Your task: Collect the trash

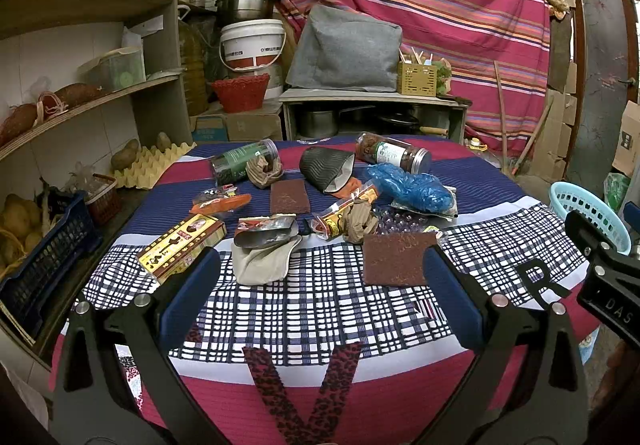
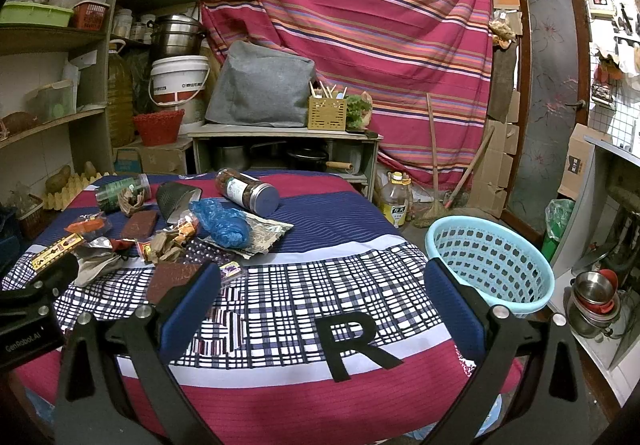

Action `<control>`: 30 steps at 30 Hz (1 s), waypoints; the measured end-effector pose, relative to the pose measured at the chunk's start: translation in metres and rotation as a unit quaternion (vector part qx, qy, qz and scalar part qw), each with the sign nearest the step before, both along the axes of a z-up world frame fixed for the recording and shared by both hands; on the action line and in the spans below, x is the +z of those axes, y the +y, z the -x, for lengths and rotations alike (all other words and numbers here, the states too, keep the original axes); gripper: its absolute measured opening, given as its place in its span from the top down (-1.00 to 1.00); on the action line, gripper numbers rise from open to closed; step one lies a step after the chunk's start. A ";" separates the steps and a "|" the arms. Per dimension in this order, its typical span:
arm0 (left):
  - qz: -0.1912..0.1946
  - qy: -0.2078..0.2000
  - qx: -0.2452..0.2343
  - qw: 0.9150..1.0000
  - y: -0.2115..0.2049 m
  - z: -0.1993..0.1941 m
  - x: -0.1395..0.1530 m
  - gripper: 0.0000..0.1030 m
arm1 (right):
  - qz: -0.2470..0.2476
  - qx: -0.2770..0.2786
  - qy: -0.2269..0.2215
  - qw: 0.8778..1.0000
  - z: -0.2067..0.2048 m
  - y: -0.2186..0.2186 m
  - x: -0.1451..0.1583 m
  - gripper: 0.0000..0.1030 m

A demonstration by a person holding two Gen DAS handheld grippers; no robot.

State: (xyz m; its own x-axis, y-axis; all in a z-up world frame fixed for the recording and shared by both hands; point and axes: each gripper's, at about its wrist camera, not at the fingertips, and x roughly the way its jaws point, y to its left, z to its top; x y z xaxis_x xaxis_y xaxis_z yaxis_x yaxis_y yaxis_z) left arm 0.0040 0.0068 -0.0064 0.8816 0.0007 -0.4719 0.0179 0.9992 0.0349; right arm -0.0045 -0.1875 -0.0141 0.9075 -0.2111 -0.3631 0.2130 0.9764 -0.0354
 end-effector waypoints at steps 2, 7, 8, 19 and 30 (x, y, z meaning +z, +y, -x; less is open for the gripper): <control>0.000 0.000 0.000 1.000 0.000 0.000 0.000 -0.90 | 0.000 0.000 0.000 1.000 0.000 0.000 0.000 -0.92; 0.000 0.000 0.000 1.000 0.000 0.000 0.000 -0.90 | 0.000 0.000 0.000 1.000 0.000 0.000 0.000 -0.92; 0.000 0.000 0.000 1.000 0.000 -0.001 0.000 -0.90 | 0.000 0.000 0.000 1.000 0.000 0.000 0.000 -0.92; 0.000 0.000 0.000 1.000 0.000 0.000 0.000 -0.90 | 0.001 0.000 0.000 1.000 0.000 0.000 -0.001 -0.92; 0.002 0.001 0.001 1.000 0.000 0.000 -0.001 -0.90 | 0.005 -0.001 0.003 1.000 -0.001 -0.002 -0.001 -0.92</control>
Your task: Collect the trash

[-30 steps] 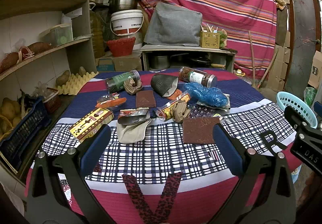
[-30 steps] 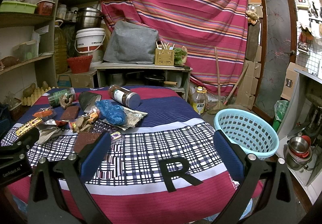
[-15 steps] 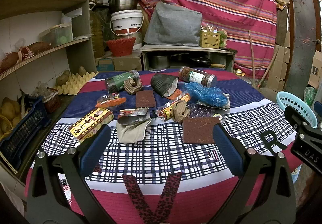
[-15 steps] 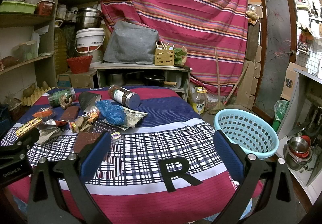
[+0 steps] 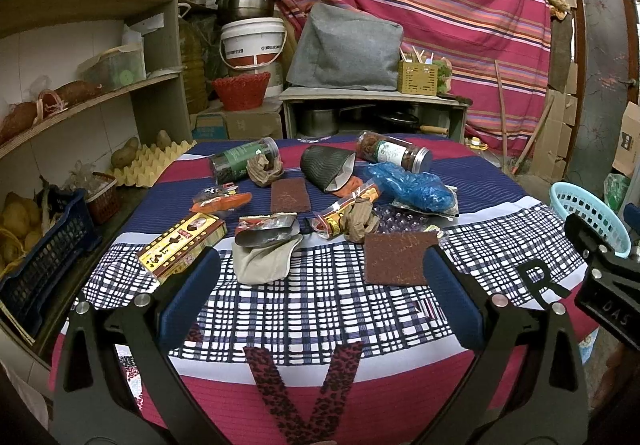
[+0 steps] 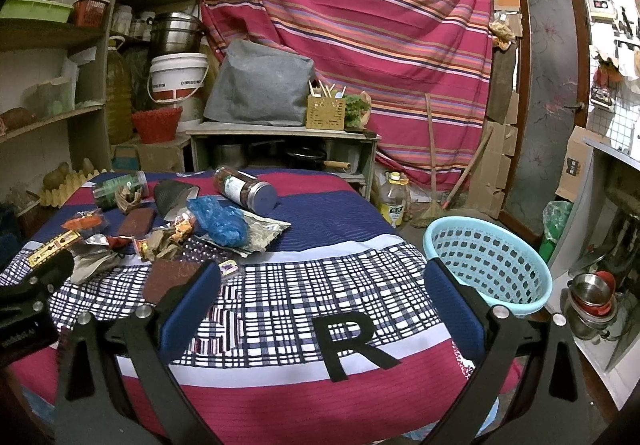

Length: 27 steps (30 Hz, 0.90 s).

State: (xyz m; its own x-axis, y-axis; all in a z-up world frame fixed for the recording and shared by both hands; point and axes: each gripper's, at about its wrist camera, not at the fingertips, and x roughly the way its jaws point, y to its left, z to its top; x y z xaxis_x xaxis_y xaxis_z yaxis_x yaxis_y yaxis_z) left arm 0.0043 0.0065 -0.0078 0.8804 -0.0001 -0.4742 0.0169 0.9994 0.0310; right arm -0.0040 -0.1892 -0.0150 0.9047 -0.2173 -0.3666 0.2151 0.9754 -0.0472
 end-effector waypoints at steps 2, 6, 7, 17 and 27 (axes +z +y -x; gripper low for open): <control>0.003 0.004 -0.001 1.000 0.000 -0.002 -0.003 -0.90 | -0.001 0.002 -0.003 1.000 0.001 -0.004 0.002 -0.92; -0.007 0.006 -0.003 1.000 -0.001 -0.007 -0.006 -0.90 | -0.003 0.009 -0.013 1.000 0.002 -0.012 0.008 -0.92; -0.011 0.004 -0.003 1.000 -0.001 -0.009 -0.004 -0.90 | 0.000 0.010 -0.014 1.000 0.000 -0.012 0.010 -0.92; -0.024 -0.017 0.000 1.000 0.014 -0.055 0.024 -0.90 | 0.022 0.029 -0.022 0.999 -0.029 -0.008 0.029 -0.92; -0.007 -0.008 0.002 1.000 0.044 -0.113 0.031 -0.90 | 0.004 0.049 -0.015 0.999 -0.090 0.001 0.035 -0.92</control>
